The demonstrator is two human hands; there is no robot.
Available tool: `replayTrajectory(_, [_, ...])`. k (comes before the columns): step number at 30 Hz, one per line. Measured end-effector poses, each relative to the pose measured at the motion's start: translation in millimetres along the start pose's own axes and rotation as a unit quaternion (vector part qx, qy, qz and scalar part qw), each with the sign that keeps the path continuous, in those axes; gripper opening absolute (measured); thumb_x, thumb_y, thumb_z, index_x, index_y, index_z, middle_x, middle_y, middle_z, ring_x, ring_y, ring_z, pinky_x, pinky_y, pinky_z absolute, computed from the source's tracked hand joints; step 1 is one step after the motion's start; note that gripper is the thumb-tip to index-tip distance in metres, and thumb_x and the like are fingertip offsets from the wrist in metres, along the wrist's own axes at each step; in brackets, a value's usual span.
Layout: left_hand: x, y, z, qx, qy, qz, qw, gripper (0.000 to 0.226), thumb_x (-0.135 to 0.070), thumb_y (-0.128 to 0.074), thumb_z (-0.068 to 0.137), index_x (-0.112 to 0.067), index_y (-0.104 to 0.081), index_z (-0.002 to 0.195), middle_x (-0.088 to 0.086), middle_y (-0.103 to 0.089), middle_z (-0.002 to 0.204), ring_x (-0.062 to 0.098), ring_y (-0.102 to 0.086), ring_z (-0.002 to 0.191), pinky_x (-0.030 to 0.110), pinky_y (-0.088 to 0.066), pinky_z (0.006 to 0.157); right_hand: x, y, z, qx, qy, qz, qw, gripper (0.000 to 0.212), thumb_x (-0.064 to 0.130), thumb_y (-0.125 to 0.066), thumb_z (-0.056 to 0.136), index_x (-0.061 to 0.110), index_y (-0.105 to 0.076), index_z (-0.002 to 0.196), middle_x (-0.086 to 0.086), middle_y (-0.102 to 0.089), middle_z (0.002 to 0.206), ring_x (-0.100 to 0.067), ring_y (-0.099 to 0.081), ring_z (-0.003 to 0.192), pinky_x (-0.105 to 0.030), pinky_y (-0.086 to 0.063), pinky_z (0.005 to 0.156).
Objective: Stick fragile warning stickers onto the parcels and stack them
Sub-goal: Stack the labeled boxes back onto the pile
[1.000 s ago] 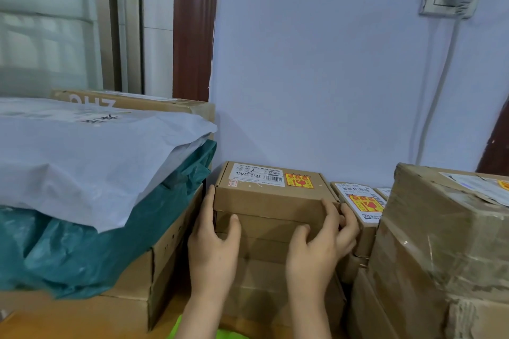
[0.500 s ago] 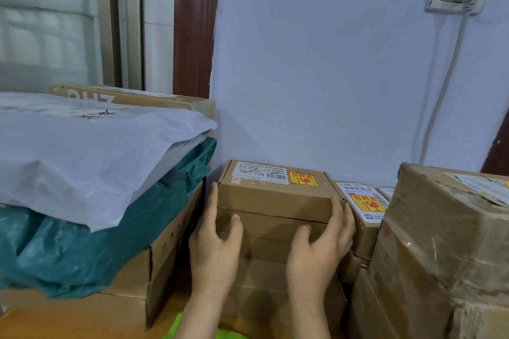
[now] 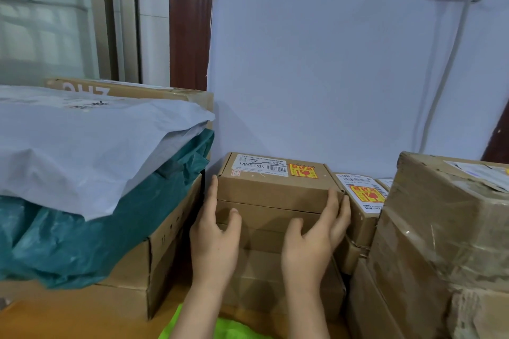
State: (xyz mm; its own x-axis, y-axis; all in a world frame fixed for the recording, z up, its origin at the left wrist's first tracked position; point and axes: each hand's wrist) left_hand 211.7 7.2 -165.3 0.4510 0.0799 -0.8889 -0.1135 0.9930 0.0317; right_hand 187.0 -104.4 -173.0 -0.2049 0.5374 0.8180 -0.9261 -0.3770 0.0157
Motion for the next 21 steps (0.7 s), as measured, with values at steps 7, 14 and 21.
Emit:
replayTrajectory(7, [11,-4,2,-0.010,-0.006,-0.005,1.000,0.070,-0.011,-0.055,0.091,-0.046,-0.025,0.144,-0.041,-0.031,0.120,-0.008,-0.036,0.118,0.019,-0.028,0.104,-4,-3,-7,0.012,0.044,-0.039,0.998,0.082,0.006,-0.042,0.071,0.017,-0.024,0.150,-0.009,-0.007,0.159,-0.027,-0.014,0.143,-0.044,-0.024,0.113])
replayTrajectory(14, [11,-8,-4,-0.016,0.007,-0.004,1.000,0.071,-0.009,-0.054,0.091,-0.043,-0.024,0.146,-0.027,-0.033,0.133,-0.005,-0.034,0.121,0.020,-0.026,0.105,-8,2,-8,0.061,0.043,-0.076,0.994,0.091,-0.003,-0.048,0.073,0.023,-0.012,0.153,-0.004,0.005,0.160,-0.029,-0.013,0.145,-0.051,-0.030,0.111])
replayTrajectory(21, [2,-2,-3,0.000,0.028,0.001,1.000,0.067,-0.014,-0.053,0.092,-0.041,-0.025,0.147,-0.016,-0.039,0.145,0.004,-0.038,0.130,0.025,-0.029,0.108,6,31,-1,0.180,0.009,-0.090,0.980,0.088,-0.003,-0.048,0.086,0.030,0.002,0.151,0.001,0.015,0.159,-0.024,-0.003,0.148,-0.043,-0.025,0.115])
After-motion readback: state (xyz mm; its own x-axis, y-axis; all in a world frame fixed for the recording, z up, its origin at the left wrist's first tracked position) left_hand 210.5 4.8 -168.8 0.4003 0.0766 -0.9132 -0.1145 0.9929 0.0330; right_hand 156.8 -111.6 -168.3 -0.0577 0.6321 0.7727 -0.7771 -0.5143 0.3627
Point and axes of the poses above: each hand's wrist, its own z-axis towards the middle knuckle, its own y-axis out of the back of the hand, x = y × z
